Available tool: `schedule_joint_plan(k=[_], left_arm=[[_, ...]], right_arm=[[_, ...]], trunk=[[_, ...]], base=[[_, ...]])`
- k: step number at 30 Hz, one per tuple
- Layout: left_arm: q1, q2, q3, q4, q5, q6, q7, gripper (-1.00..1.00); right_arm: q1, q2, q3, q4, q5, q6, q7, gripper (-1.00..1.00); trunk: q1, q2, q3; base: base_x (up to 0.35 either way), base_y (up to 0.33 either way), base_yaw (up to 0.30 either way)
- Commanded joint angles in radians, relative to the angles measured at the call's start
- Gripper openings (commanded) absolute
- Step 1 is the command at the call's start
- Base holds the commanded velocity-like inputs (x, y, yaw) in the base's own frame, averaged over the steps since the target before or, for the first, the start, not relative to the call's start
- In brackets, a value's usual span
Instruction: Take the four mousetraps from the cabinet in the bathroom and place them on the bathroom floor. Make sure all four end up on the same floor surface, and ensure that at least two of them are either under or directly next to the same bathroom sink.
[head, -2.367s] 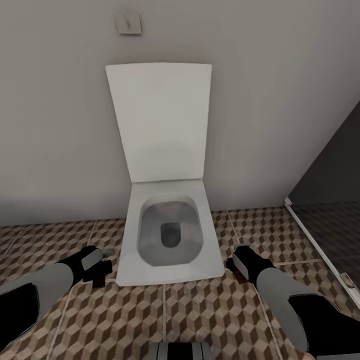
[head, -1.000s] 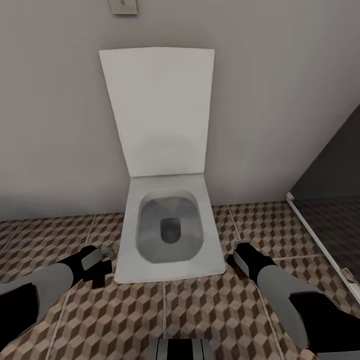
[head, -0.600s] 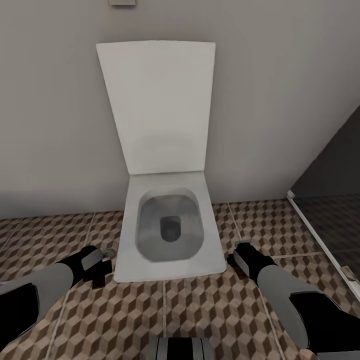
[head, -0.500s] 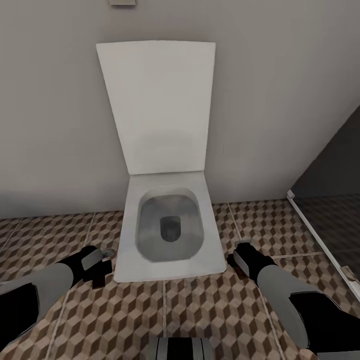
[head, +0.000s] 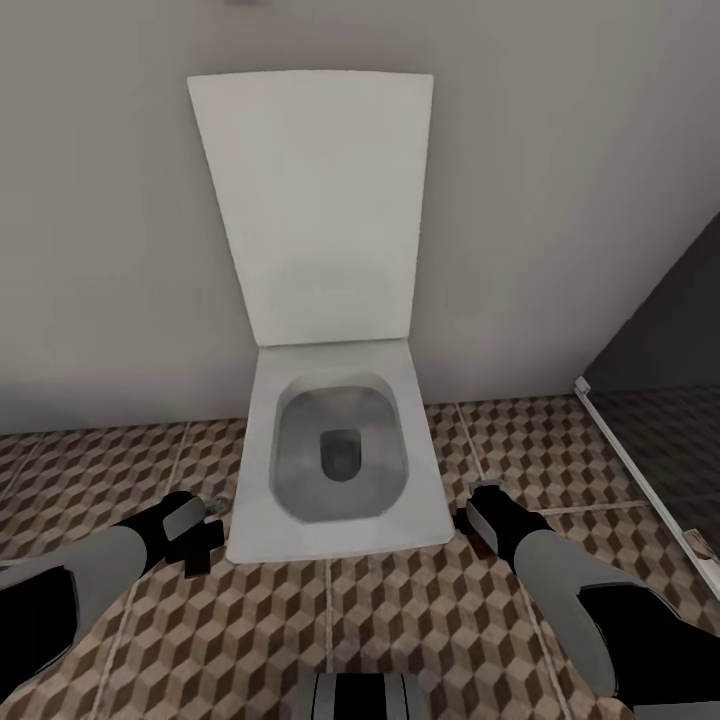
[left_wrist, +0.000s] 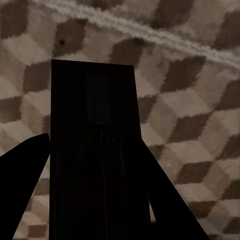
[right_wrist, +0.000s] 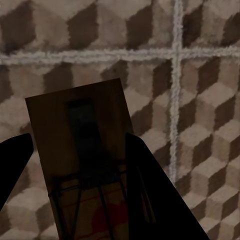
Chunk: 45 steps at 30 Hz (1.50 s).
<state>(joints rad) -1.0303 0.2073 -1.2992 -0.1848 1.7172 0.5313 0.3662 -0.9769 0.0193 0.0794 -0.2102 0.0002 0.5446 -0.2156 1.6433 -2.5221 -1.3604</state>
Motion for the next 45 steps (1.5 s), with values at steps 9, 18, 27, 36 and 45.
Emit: schedule_joint_plan(k=[9,18,27,36,45], left_arm=[[-0.001,0.001,-0.005,-0.004,0.009,0.001,0.008,-1.00],[-0.001,-0.001,-0.005,-0.004,0.008,-0.001,0.009,-1.00],[-0.001,-0.002,-0.005,-0.004,0.008,-0.004,0.008,-1.00],[-0.001,0.000,-0.005,-0.004,0.008,-0.007,0.008,-1.00],[-0.001,0.000,-0.005,-0.004,0.008,-0.007,0.008,-1.00]], right_arm=[[0.000,-0.001,0.008,-0.001,0.000,0.007,-0.002,-1.00],[0.000,-0.002,0.008,-0.003,0.000,0.006,-0.002,-1.00],[0.000,-0.002,0.008,-0.006,0.000,0.006,-0.004,-1.00],[0.000,-0.004,0.007,-0.012,0.000,0.005,-0.005,-1.00],[-0.002,-0.005,0.006,-0.012,-0.003,0.005,-0.010,-1.00]], trunk=[[0.000,-0.001,-0.005],[0.000,-0.001,-0.005],[0.000,-0.001,-0.005],[0.000,-0.001,-0.005],[0.000,-0.001,-0.005]], base=[[0.000,0.000,0.000],[0.000,0.000,0.000],[0.000,0.000,0.000],[0.000,0.000,0.000],[0.000,0.000,0.000]])
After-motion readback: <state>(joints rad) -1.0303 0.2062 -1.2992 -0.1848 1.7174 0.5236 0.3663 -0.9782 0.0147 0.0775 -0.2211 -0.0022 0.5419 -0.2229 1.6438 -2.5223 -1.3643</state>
